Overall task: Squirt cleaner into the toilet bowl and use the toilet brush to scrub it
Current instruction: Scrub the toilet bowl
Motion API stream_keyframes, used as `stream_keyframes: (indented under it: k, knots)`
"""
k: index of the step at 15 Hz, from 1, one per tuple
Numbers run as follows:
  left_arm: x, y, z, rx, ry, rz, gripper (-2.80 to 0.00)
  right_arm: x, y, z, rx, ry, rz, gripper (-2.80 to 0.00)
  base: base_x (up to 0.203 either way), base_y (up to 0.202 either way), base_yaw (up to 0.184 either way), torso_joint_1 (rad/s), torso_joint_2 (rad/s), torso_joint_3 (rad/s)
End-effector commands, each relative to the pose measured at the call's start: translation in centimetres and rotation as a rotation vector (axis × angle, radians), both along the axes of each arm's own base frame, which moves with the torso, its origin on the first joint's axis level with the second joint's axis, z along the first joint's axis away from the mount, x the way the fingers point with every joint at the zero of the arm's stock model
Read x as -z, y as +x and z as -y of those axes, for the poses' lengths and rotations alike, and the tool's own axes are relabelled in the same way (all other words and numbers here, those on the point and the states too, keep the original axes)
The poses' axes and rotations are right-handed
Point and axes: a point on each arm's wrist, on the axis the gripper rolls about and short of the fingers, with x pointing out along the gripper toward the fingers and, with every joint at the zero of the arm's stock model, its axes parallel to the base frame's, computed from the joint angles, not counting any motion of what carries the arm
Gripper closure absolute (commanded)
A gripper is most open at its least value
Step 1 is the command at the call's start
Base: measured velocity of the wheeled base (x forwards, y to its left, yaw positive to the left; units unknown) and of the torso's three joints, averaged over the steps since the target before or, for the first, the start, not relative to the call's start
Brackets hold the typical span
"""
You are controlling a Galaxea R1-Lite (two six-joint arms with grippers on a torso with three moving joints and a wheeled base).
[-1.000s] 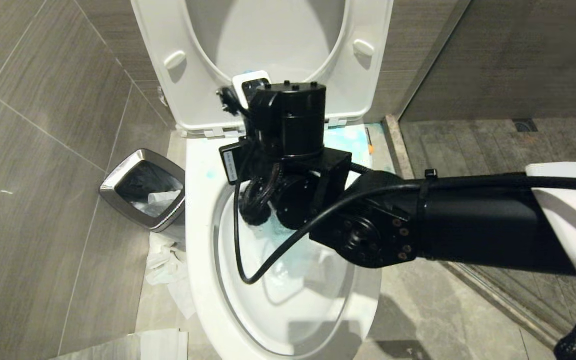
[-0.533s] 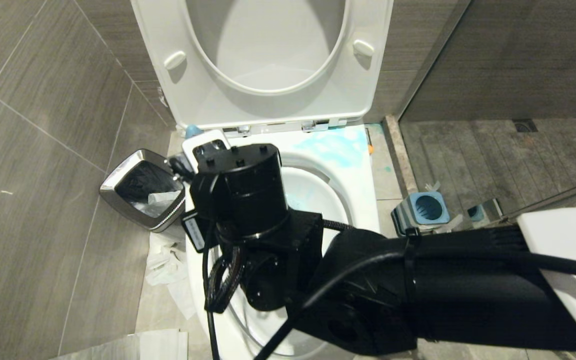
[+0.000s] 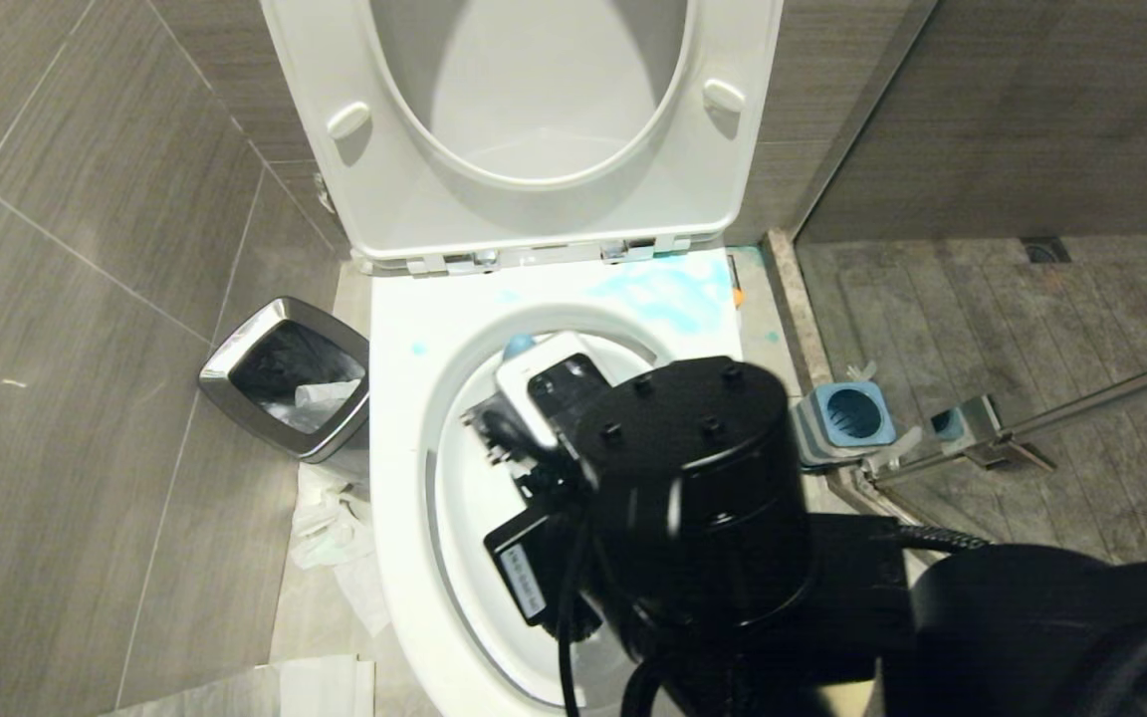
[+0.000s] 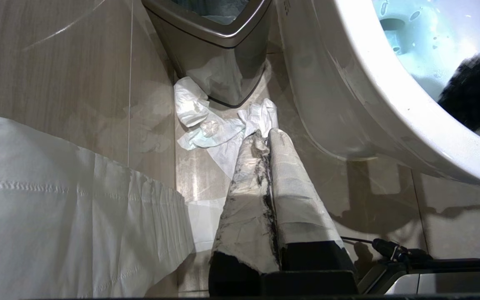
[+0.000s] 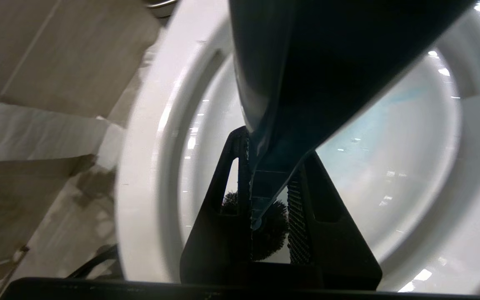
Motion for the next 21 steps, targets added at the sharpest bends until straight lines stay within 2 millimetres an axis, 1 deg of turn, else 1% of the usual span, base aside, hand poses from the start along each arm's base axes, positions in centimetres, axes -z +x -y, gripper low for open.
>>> stream_keyframes:
  k: [1,6,8,11,14,16,19,21]
  knots:
    - [0.0,0.0,0.0,0.0,0.001,0.0,0.0,-1.8,0.9,2.9,0.063,0.04,0.023,0.0,0.0,0.0,0.0,0.0,0.0,0.0]
    - [0.0,0.0,0.0,0.0,0.001,-0.001,0.0,-2.5,4.8,5.5,0.194,0.05,0.044,0.0,0.0,0.0,0.0,0.0,0.0,0.0]
    - [0.0,0.0,0.0,0.0,0.001,-0.001,0.0,-3.1,6.4,5.6,0.227,0.061,0.062,0.0,0.0,0.0,0.0,0.0,0.0,0.0]
    - [0.0,0.0,0.0,0.0,0.001,-0.001,0.0,-4.4,9.1,5.3,0.276,0.096,0.103,0.0,0.0,0.0,0.0,0.0,0.0,0.0]
    - [0.0,0.0,0.0,0.0,0.001,0.0,0.0,-4.9,11.7,4.1,0.301,0.116,0.139,0.0,0.0,0.0,0.0,0.0,0.0,0.0]
    - [0.0,0.0,0.0,0.0,-0.001,0.0,0.0,-4.7,13.0,3.0,0.302,0.116,0.157,0.0,0.0,0.0,0.0,0.0,0.0,0.0]
    - [0.0,0.0,0.0,0.0,-0.001,-0.001,0.0,-3.7,14.9,0.8,0.292,0.116,0.21,0.0,0.0,0.0,0.0,0.0,0.0,0.0]
    - [0.0,0.0,0.0,0.0,-0.001,0.0,0.0,-3.7,15.2,-1.2,0.267,0.136,0.243,0.0,0.0,0.0,0.0,0.0,0.0,0.0]
